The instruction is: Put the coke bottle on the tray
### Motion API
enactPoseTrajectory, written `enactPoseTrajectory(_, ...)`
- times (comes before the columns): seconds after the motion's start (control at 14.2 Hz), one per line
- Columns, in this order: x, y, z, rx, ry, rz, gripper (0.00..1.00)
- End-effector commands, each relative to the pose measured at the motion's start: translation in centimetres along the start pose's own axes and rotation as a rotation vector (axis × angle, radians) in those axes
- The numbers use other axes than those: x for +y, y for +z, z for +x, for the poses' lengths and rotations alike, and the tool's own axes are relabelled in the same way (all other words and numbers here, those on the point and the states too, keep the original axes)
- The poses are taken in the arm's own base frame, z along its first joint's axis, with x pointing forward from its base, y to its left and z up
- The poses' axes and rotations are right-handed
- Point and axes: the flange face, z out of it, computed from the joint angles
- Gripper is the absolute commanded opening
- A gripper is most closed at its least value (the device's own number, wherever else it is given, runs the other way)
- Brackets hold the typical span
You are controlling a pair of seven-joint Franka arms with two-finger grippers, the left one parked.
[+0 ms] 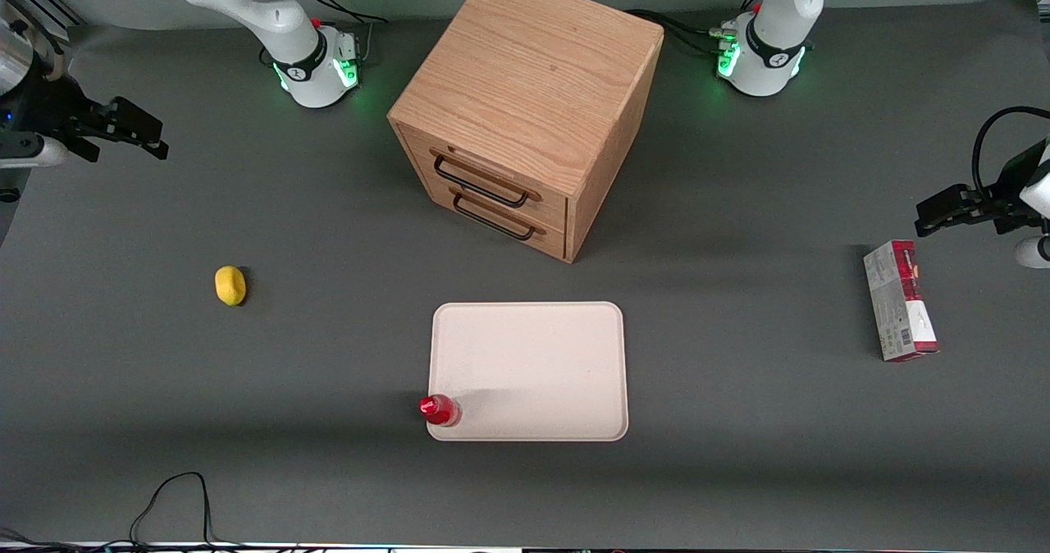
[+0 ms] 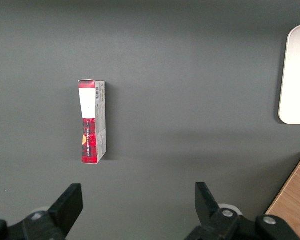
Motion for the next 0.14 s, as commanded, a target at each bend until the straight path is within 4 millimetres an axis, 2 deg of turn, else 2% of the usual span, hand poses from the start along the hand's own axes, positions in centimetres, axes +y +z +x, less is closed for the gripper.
enactPoseTrajectory(0.0, -0.56, -0.02, -0.67, -0.001, -0.015, 0.024, 1.00)
enactPoseTrajectory(0.07, -0.72, -0.03, -0.68, -0.001, -0.017, 0.023, 1.00)
